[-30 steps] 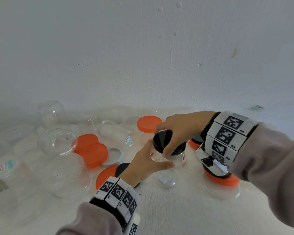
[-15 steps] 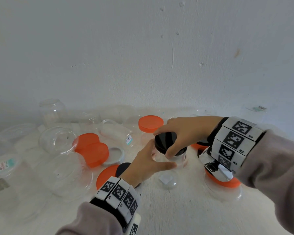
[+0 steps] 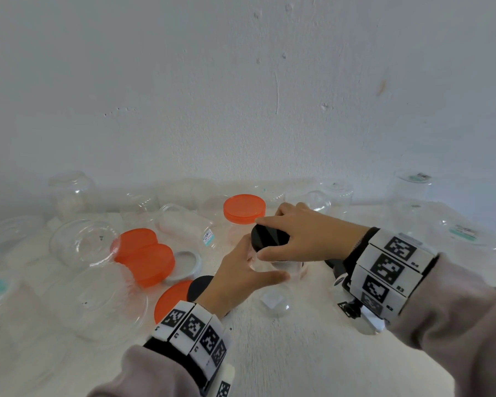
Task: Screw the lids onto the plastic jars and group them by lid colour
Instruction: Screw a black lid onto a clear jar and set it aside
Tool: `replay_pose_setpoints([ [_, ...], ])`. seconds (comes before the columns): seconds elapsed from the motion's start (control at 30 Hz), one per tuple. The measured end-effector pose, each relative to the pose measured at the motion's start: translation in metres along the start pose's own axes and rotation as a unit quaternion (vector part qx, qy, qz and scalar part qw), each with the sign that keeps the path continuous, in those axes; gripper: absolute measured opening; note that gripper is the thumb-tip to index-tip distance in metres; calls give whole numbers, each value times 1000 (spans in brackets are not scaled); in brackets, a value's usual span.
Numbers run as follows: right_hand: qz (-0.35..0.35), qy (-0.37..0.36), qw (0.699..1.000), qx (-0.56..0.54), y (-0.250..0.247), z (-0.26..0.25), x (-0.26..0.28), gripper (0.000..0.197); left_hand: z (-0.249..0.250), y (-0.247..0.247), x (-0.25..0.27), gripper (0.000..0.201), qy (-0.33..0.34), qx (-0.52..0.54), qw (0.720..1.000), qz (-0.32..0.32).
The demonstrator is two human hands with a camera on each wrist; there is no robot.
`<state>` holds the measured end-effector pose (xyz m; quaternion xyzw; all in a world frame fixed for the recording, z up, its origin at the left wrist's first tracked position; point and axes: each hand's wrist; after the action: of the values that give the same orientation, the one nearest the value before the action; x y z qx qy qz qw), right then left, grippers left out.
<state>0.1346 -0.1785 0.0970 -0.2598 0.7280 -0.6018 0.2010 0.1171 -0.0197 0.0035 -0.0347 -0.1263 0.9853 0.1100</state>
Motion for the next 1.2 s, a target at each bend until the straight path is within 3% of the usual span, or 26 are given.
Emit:
replay_pose_setpoints([
  [0.2,83,32,995,34,20,-11,2,55,-2,1,0,65,1,3,1000,-2],
  [0.47,105,81,987,92,38,-21,6,65,-7,1,-3,64,17,10,1000,0],
  [0.63,119,93,987,60,43,-21,8,64,-10,0,-7,67,32,4,999,-11],
  [0.77,120,102,986,50,43,-20,10,64,-15,-4,-11,62,-10,-53,997,-54],
  [0.93,132,114,985,10,43,-15,17,65,-20,-11,-11,80,-47,-104,989,-95],
  [1.2,149,130,977,-82,26,-5,57,70,-26,-10,-16,66,-74,-167,975,-129],
])
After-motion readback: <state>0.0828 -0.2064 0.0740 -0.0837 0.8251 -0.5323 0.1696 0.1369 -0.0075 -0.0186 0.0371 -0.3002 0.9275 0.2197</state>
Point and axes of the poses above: each hand's wrist, its own x-axis away from the middle knuckle, its own y-axis out of the palm, z = x × y, and after that the axes turned 7 degrees about -y, right-handed
